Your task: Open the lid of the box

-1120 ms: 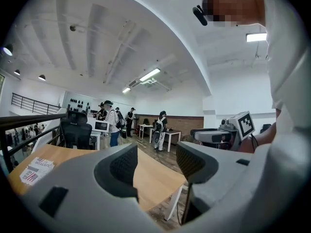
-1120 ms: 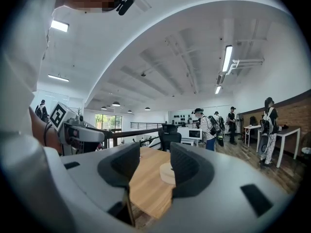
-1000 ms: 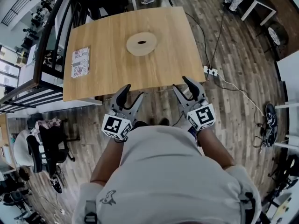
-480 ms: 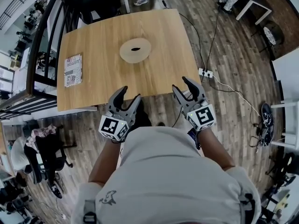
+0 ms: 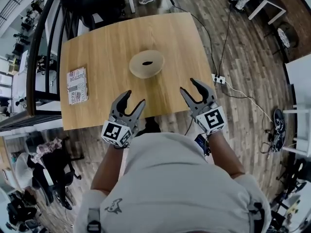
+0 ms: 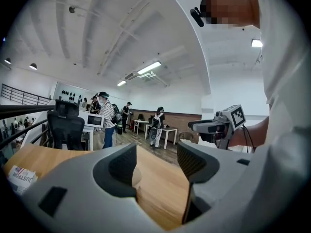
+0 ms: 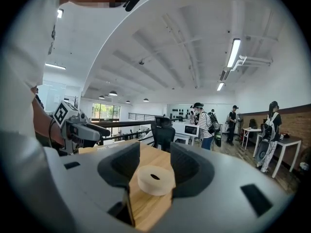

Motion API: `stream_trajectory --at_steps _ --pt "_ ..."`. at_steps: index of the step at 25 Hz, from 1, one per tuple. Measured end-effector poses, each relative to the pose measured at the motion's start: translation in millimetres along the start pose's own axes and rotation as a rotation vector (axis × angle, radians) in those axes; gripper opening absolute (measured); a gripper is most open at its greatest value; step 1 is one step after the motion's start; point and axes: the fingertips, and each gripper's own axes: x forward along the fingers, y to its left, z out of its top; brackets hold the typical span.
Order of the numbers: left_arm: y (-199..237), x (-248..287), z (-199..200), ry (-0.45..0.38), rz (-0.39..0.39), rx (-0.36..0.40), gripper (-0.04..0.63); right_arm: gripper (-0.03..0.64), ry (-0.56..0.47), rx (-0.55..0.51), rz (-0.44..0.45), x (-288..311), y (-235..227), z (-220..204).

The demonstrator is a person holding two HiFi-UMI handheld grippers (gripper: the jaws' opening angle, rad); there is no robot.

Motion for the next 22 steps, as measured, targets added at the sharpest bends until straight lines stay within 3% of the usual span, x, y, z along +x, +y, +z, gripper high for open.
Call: stream_trajectory --at_steps 9,22 --pt "87.1 20.2 -12.2 0.071 -0.022 -0.029 0.258 0.204 0.06 -0.043 0.025 96.2 -6.7 0.1" --pt "175.9 56.7 -75.2 0.223 -0.103 -0.023 0.277 0.204 0.234 -0.123 0.085 203.0 -8.3 -60.3"
